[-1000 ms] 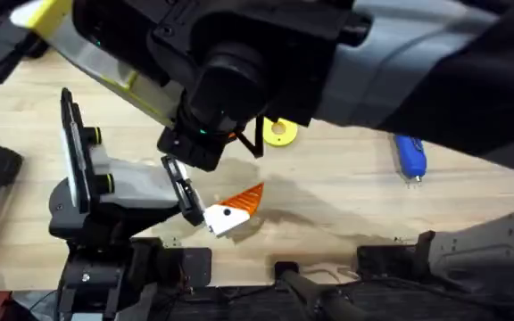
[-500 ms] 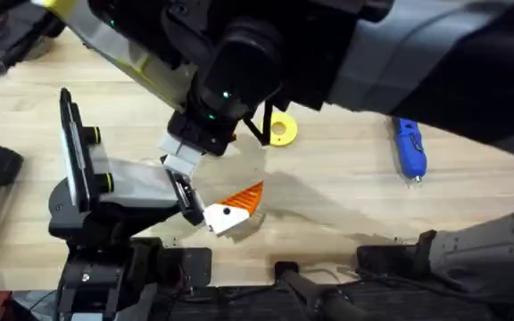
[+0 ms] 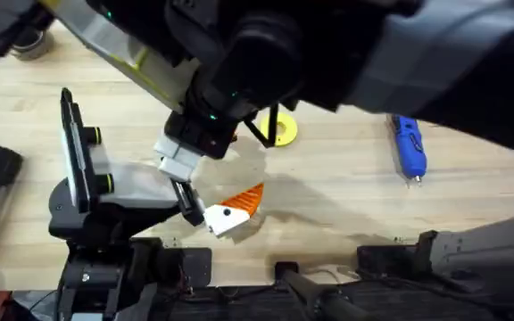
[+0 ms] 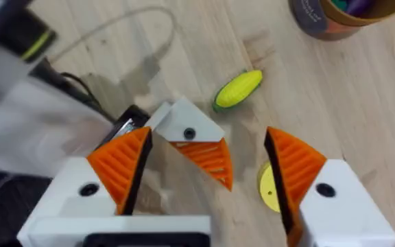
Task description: Pick up the gripper from the table and insert it into the empty holder that is missing its gripper. Then pick up a screw, insert it into the mounting hole, and use the screwdriver to tighten it. Finally, clean up the table by picking up the vegetable and placing it into the bucket.
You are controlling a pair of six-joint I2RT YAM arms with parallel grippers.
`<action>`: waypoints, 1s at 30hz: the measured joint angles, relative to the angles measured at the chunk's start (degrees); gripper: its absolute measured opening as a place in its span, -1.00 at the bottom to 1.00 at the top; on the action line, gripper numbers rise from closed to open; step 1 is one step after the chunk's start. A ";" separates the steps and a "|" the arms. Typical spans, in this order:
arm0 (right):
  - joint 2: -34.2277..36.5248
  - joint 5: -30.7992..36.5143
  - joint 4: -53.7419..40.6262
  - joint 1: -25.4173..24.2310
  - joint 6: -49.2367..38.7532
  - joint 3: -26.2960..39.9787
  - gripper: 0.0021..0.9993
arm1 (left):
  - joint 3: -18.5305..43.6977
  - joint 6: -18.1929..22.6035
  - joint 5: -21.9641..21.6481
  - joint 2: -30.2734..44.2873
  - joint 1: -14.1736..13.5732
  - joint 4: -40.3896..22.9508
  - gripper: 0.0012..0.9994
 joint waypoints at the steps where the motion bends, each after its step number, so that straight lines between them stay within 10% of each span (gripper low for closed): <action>1: -0.58 -0.36 -0.10 0.04 -0.02 -0.03 1.00 | 0.00 0.09 0.06 0.00 0.00 0.00 0.97; 17: -12.38 -1.67 -4.67 -6.56 -0.22 -1.19 1.00 | 0.00 0.34 0.28 0.00 0.00 -0.02 0.97; 30: -30.89 -6.70 4.85 -13.66 -1.33 -23.65 1.00 | 0.00 0.34 0.29 0.00 0.00 -0.02 0.97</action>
